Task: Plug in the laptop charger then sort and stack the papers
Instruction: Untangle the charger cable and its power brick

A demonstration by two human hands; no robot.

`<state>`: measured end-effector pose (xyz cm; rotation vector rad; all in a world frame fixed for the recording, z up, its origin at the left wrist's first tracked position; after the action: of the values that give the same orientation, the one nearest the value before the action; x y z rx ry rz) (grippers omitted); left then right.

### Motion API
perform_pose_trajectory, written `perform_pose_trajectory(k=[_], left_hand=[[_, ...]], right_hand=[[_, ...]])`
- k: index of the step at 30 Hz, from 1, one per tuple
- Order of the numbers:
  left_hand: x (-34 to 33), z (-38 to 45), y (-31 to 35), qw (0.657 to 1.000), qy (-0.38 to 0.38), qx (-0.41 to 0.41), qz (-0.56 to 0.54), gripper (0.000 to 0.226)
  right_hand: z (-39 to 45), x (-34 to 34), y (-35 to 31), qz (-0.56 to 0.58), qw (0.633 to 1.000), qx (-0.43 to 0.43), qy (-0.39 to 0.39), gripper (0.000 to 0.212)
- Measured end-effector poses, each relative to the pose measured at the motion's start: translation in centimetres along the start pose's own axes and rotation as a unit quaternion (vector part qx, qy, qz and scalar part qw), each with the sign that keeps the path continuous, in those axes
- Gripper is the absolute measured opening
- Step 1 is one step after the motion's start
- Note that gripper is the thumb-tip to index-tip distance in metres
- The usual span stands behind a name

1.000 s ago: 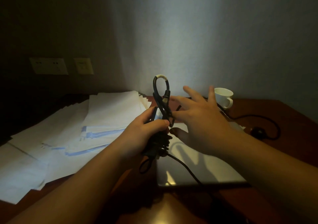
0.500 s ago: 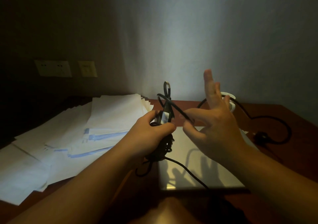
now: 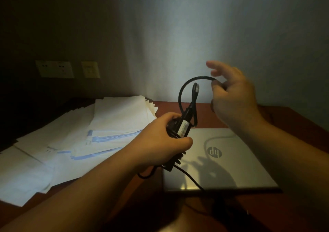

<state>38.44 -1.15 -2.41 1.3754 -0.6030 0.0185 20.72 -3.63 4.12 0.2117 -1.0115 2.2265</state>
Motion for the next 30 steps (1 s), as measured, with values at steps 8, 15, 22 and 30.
perform_pose_trajectory(k=[8, 15, 22, 30], left_hand=[[0.1, -0.5, 0.2, 0.999, -0.028, -0.008, -0.038, 0.047], [0.5, -0.4, -0.1, 0.992, -0.034, 0.016, -0.121, 0.044], [0.9, 0.0, -1.5, 0.962, -0.045, 0.072, -0.26, 0.058], [1.4, 0.0, -2.1, 0.921, -0.102, 0.102, -0.362, 0.069]], right_hand=[[0.3, -0.7, 2.3, -0.073, 0.996, -0.036, -0.04, 0.035], [-0.4, -2.1, 4.6, -0.222, 0.965, -0.039, -0.138, 0.046], [-2.5, -3.7, 3.8, -0.442, 0.87, 0.068, -0.207, 0.07], [-2.9, -5.5, 1.1, -0.177, 0.942, 0.128, -0.255, 0.055]])
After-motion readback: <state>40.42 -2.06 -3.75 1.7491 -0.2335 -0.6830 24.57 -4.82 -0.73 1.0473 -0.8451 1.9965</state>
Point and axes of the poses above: each hand's wrist, its own z-axis towards the middle knuckle, its own x-axis out of the back of the hand, y = z × x, the point moved 3 cm from there along z, towards the middle knuckle, and after that the axes turned 3 degrees about -y, right-handed, at the moved point
